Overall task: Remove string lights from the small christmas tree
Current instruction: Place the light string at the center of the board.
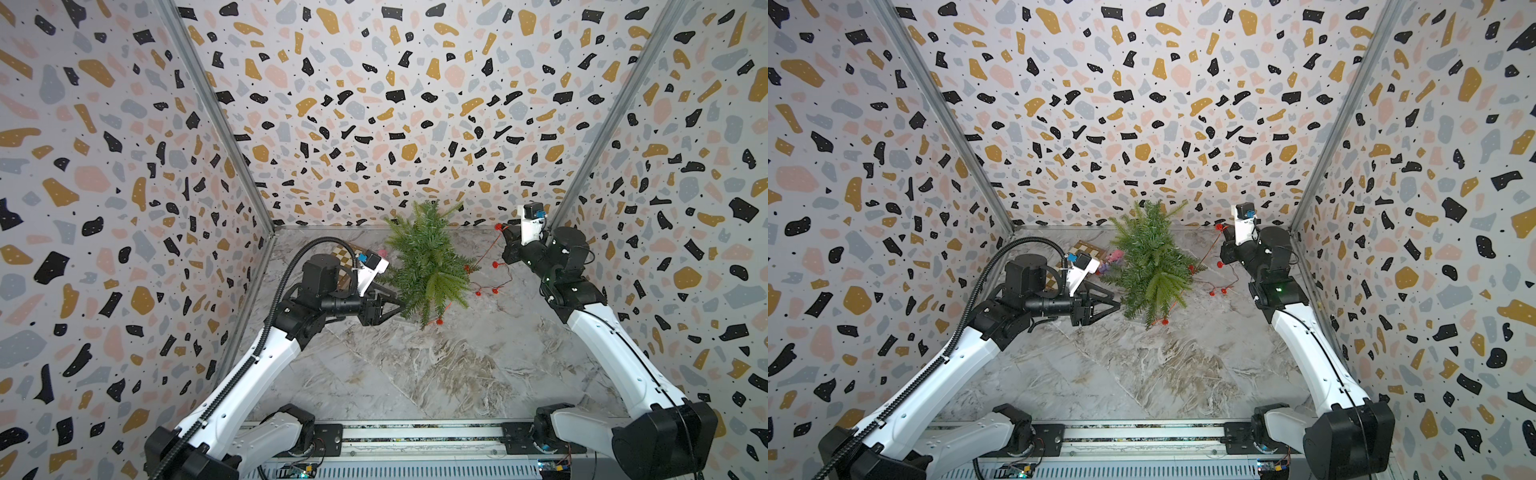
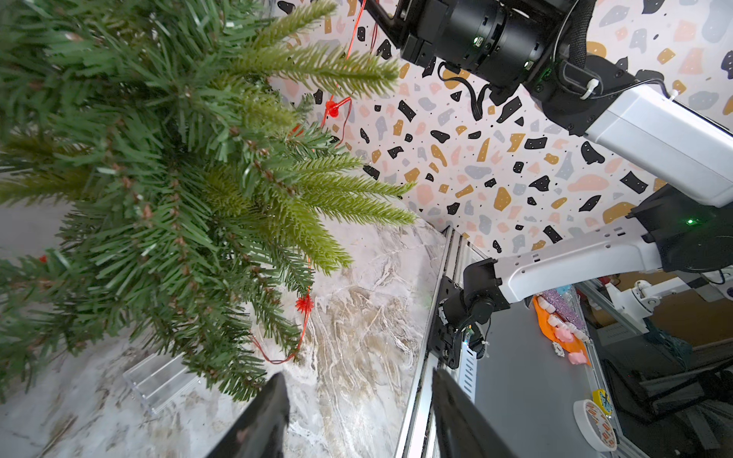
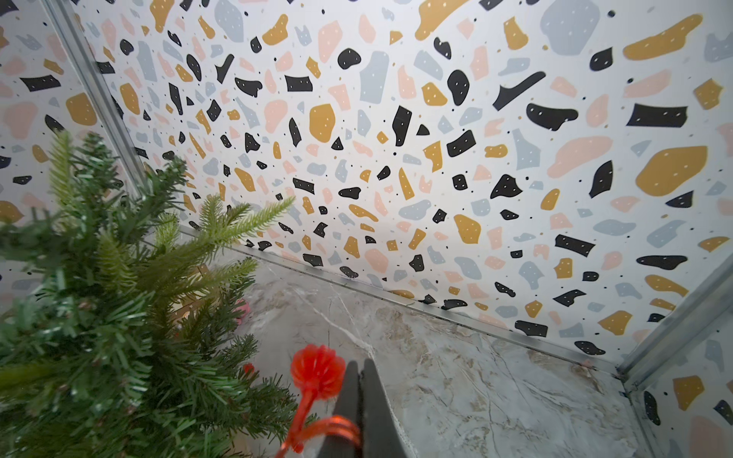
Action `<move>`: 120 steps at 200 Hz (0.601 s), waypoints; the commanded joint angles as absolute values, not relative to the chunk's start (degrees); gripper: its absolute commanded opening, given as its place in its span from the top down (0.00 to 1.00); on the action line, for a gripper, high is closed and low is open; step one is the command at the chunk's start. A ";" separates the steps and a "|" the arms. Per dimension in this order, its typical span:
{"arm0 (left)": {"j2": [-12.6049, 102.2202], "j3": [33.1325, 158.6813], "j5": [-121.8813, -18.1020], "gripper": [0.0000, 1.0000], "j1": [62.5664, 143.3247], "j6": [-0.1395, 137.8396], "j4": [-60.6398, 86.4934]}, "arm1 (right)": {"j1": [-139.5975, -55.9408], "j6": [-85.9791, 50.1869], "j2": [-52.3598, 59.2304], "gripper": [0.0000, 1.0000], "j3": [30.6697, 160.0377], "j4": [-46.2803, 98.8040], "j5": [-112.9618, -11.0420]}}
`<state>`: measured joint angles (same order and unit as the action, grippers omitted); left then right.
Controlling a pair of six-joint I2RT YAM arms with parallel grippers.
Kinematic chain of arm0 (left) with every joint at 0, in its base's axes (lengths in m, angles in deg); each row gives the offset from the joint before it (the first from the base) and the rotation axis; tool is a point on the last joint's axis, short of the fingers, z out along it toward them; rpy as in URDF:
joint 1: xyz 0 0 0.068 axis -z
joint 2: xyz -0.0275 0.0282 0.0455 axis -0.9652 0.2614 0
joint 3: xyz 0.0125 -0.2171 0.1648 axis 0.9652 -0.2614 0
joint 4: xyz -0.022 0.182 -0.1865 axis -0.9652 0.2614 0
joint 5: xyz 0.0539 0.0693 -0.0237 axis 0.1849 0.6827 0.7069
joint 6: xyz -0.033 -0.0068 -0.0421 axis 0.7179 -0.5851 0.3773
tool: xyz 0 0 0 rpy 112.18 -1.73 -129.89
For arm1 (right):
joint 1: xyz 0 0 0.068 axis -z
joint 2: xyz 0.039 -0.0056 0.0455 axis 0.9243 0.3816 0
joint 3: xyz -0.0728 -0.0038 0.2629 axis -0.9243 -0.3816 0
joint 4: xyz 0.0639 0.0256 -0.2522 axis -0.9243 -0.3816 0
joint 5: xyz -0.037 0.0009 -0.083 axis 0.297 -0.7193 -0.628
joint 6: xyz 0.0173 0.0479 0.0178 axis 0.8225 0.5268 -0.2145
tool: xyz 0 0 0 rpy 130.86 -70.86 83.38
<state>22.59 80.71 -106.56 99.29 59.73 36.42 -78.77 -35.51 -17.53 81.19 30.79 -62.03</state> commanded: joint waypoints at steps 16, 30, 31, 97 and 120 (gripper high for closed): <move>22.98 83.00 -107.86 0.42 99.81 58.60 33.37 | -79.69 -37.30 -19.34 1.00 86.21 28.91 -63.04; 22.99 83.10 -107.86 0.42 99.90 58.58 33.20 | -80.02 -37.70 -19.52 1.00 87.23 28.34 -63.08; 22.99 83.10 -107.90 0.42 99.94 58.62 33.20 | -80.04 -37.72 -19.60 1.00 87.28 28.28 -63.05; 24.17 83.88 -108.12 0.42 100.51 58.47 32.67 | -80.89 -37.54 -23.31 1.00 84.48 25.51 -65.53; 24.48 84.24 -108.04 0.42 100.63 58.48 32.67 | -81.00 -37.41 -23.95 1.00 84.72 25.36 -65.57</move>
<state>24.42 82.00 -106.80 100.21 59.66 34.98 -80.63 -37.11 -21.81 84.10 25.65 -64.70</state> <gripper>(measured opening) 0.576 0.041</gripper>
